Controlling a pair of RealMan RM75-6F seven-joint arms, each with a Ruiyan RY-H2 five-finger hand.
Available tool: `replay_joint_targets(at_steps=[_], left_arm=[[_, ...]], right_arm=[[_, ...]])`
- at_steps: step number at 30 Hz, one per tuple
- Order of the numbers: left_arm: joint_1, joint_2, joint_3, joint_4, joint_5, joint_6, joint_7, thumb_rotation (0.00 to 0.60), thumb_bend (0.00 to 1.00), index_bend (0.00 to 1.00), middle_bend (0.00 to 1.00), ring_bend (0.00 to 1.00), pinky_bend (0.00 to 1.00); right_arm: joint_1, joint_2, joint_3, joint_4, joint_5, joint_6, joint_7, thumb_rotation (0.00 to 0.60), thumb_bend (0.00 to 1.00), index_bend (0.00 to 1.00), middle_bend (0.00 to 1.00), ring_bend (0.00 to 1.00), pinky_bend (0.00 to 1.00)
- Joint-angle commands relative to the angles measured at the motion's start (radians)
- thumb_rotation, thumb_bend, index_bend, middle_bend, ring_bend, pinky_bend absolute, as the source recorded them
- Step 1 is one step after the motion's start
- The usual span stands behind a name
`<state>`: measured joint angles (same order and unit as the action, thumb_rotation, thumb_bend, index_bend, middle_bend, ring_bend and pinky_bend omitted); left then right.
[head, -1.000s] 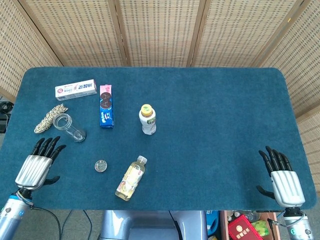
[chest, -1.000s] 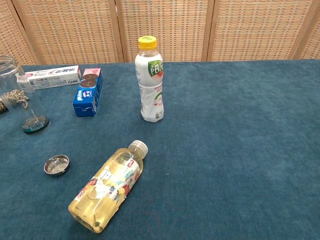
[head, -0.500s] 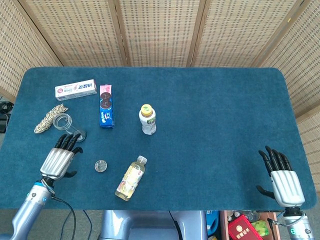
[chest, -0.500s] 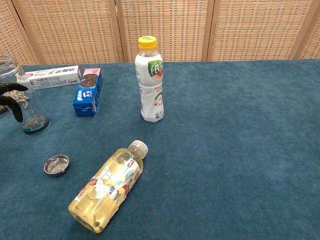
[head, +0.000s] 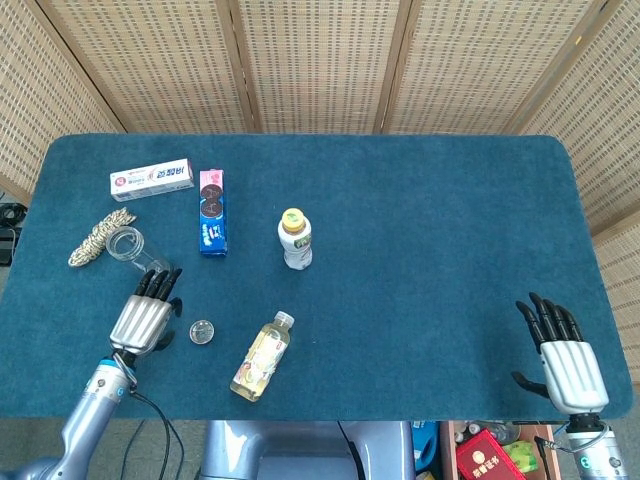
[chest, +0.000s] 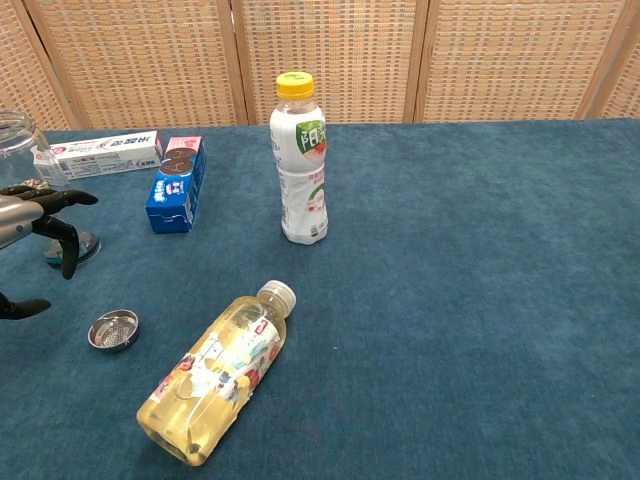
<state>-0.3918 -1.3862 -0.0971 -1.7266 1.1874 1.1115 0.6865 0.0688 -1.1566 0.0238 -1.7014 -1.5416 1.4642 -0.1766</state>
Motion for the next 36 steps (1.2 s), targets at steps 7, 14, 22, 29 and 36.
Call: replay_joint_targets(at_steps=[7, 14, 22, 29, 36], left_arm=[[-0.027, -0.055, 0.005, 0.042, -0.045, 0.001, 0.037, 0.6, 0.38, 0.51, 0.0, 0.0, 0.0], [-0.04, -0.08, 0.017, 0.054, -0.057, 0.006, 0.051, 0.6, 0.38, 0.51, 0.0, 0.0, 0.0], [-0.047, -0.087, 0.037, 0.047, -0.071, 0.023, 0.068, 0.6, 0.38, 0.51, 0.0, 0.0, 0.0], [-0.054, -0.103, 0.046, 0.051, -0.091, 0.031, 0.078, 0.6, 0.38, 0.51, 0.0, 0.0, 0.0], [-0.062, -0.126, 0.049, 0.053, -0.1, 0.049, 0.096, 0.6, 0.38, 0.51, 0.0, 0.0, 0.0]], right_arm=[[0.0, 0.001, -0.001, -0.001, 0.001, -0.001, 0.004, 0.6, 0.0, 0.08, 0.0, 0.0, 0.13], [0.001, 0.0, -0.003, -0.001, -0.003, -0.002, 0.002, 0.6, 0.0, 0.08, 0.0, 0.0, 0.13], [0.0, 0.004, -0.003, -0.003, -0.004, -0.001, 0.009, 0.6, 0.0, 0.08, 0.0, 0.0, 0.13], [0.0, 0.004, -0.004, -0.004, -0.005, 0.001, 0.009, 0.6, 0.0, 0.08, 0.0, 0.0, 0.13], [0.0, 0.004, -0.004, -0.004, -0.005, -0.001, 0.01, 0.6, 0.0, 0.08, 0.0, 0.0, 0.13]])
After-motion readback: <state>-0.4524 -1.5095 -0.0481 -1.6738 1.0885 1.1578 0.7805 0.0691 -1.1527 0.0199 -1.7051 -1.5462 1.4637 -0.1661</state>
